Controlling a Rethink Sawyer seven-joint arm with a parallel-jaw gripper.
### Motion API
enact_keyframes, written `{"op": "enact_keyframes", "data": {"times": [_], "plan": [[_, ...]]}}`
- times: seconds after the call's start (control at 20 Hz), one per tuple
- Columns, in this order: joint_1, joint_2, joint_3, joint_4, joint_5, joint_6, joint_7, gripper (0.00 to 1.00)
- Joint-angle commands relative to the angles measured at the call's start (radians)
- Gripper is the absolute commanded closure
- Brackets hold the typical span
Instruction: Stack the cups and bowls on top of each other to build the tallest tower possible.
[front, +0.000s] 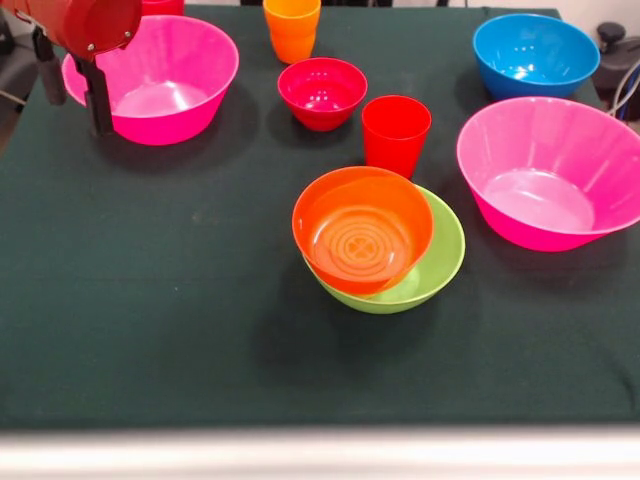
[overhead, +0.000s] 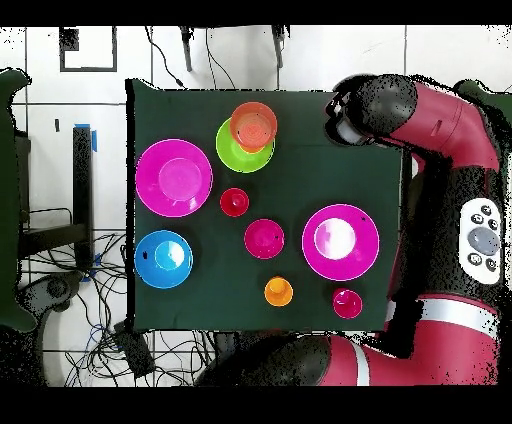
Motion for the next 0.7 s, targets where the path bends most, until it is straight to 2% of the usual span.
{"op": "enact_keyframes", "data": {"times": [0.05,0.3,0.7], "plan": [[-0.031,-0.030,0.080,0.035,-0.044,0.133,-0.255,0.00],[-0.047,-0.046,0.089,0.105,-0.042,0.050,-0.248,0.00],[-0.062,-0.051,0.095,0.167,-0.040,0.018,-0.206,0.00]]}}
